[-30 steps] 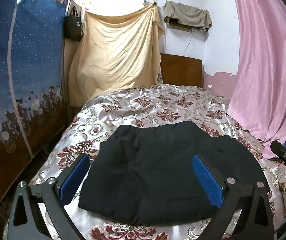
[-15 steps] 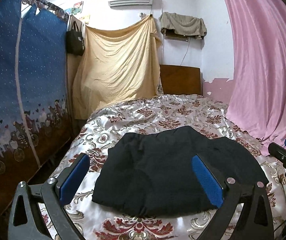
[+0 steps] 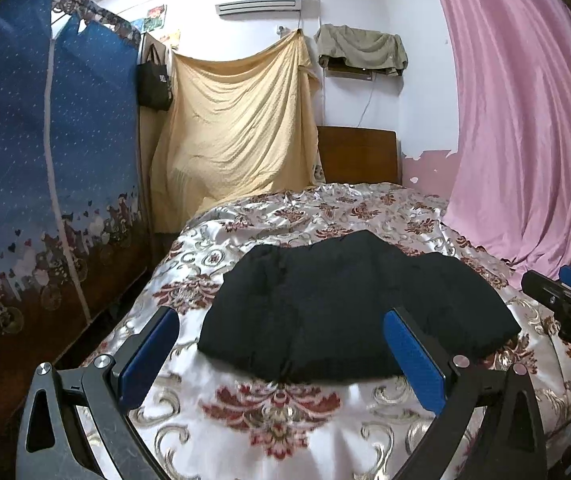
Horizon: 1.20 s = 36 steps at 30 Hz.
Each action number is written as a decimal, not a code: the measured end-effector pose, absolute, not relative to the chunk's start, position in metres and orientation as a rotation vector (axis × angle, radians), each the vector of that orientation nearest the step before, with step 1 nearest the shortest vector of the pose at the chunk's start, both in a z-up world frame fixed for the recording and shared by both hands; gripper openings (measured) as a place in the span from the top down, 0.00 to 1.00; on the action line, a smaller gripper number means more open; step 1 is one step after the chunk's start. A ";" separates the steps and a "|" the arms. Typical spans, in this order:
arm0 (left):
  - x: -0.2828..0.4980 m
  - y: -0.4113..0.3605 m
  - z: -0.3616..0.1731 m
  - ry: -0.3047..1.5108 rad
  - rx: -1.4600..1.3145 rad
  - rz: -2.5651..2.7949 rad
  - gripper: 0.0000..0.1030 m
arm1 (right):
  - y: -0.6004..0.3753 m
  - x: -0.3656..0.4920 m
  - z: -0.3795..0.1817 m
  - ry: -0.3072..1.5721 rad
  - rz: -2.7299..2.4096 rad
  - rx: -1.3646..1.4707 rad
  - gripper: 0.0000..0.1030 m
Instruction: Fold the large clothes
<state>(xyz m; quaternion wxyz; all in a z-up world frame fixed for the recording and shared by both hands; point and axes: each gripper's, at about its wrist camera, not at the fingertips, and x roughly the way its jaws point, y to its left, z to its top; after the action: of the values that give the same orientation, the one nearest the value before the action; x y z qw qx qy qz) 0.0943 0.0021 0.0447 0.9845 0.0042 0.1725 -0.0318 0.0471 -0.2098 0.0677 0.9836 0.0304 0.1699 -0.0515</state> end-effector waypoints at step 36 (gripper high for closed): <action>0.057 0.012 0.012 0.349 0.001 -0.045 0.00 | -0.202 -0.011 0.026 0.366 -0.071 0.039 0.01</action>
<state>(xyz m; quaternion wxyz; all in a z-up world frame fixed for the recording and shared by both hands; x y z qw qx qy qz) 0.0565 0.0123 0.0115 0.9846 0.0003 0.1736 -0.0222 -0.0109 -0.2018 0.0257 0.9825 0.0193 0.1819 -0.0352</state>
